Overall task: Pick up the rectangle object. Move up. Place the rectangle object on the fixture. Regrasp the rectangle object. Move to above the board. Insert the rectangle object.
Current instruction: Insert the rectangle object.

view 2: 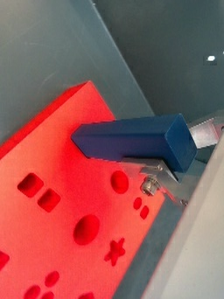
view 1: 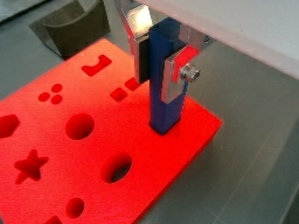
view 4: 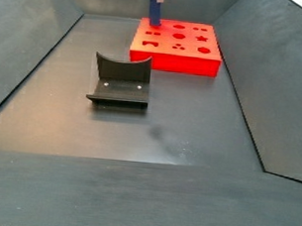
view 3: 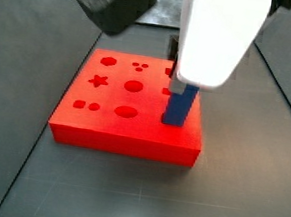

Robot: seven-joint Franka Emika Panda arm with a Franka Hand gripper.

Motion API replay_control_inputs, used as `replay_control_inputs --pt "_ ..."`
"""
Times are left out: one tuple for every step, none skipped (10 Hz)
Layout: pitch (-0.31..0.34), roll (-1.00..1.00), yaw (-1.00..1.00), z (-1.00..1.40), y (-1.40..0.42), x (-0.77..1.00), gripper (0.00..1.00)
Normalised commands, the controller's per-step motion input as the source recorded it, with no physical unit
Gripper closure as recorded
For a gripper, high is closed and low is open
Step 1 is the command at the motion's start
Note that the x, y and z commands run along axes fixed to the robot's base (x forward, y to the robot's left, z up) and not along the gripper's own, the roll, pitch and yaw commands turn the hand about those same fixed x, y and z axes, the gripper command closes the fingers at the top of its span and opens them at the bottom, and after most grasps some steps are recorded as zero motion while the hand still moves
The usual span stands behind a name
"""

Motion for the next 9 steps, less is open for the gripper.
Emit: replay_control_inputs --pt "0.000 0.08 0.00 -0.37 0.00 0.23 1.00" --pt "0.000 0.07 0.00 -0.41 0.00 0.20 1.00" --pt "0.000 0.06 0.00 -0.45 0.00 0.16 1.00" --pt "-0.019 0.06 0.00 -0.52 0.00 0.11 1.00" --pt "0.000 0.03 0.00 -0.24 0.00 0.06 1.00" --pt "-0.063 0.00 0.00 0.00 0.00 0.00 1.00" --pt "-0.007 0.00 0.00 0.00 0.00 0.00 1.00" --pt "-0.010 0.01 0.00 0.00 0.00 0.00 1.00" --pt "0.000 0.00 0.00 0.00 0.00 0.00 1.00"
